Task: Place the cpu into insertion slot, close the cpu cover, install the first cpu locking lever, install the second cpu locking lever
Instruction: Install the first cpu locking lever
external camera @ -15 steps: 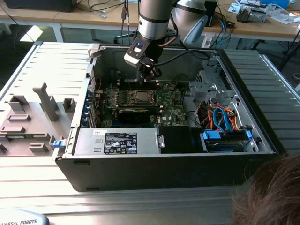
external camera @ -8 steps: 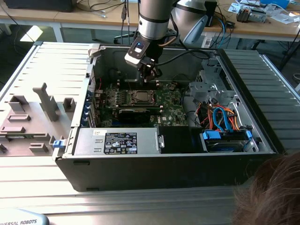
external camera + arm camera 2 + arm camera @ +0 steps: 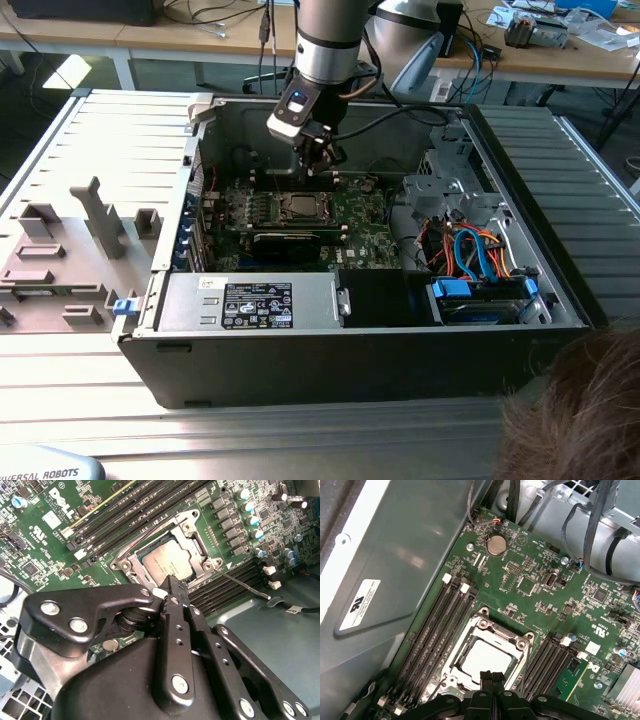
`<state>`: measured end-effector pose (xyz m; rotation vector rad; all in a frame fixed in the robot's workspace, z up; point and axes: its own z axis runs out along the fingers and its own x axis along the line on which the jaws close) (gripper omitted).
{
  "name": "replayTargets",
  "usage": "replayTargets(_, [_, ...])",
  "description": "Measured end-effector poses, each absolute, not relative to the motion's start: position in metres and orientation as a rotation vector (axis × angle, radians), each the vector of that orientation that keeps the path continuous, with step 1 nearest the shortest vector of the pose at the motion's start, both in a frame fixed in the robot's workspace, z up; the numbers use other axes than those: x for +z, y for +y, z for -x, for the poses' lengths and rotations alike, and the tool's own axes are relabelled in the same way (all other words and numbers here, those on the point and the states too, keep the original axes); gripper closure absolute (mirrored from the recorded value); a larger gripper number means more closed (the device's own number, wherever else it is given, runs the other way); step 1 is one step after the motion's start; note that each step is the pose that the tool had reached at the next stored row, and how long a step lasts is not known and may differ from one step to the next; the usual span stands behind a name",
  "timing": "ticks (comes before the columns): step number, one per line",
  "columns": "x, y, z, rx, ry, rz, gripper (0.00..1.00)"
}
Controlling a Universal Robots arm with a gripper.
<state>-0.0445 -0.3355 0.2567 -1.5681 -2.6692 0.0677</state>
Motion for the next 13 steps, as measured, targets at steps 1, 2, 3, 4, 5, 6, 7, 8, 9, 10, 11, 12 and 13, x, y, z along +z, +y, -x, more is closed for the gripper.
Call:
replayTargets(1, [0.2566,-0.3355,0.0445,0.068,-2.671,1.565,0.89])
replayTargets(2, [0.2567,-0.3355,0.0445,0.069,-2.674,1.560,0.89])
replayTargets(3, [0.2567,-0.3355,0.0445,0.069,-2.677,1.556,0.89])
replayTargets(4, [0.2567,-0.3355,0.0445,0.069,-2.679,1.553,0.89])
replayTargets(5, [0.2567,-0.3355,0.0445,0.070,-2.681,1.550,0.89])
replayTargets(6, [0.2567,-0.3355,0.0445,0.070,-2.685,1.543,0.89])
replayTargets(7, [0.2567,-0.3355,0.0445,0.070,-2.688,1.538,0.89])
replayTargets(8, [0.2567,-0.3355,0.0445,0.070,-2.691,1.533,0.89])
replayTargets(9, [0.2567,-0.3355,0.0445,0.071,-2.696,1.525,0.89])
replayTargets(10, [0.2567,-0.3355,0.0445,0.071,-2.699,1.519,0.89])
replayTargets(11, [0.2567,-0.3355,0.0445,0.071,-2.701,1.516,0.89])
replayTargets(12, [0.2567,-0.3355,0.0445,0.071,-2.703,1.513,0.89])
replayTargets(13, [0.2567,-0.3355,0.0445,0.071,-2.706,1.508,0.89])
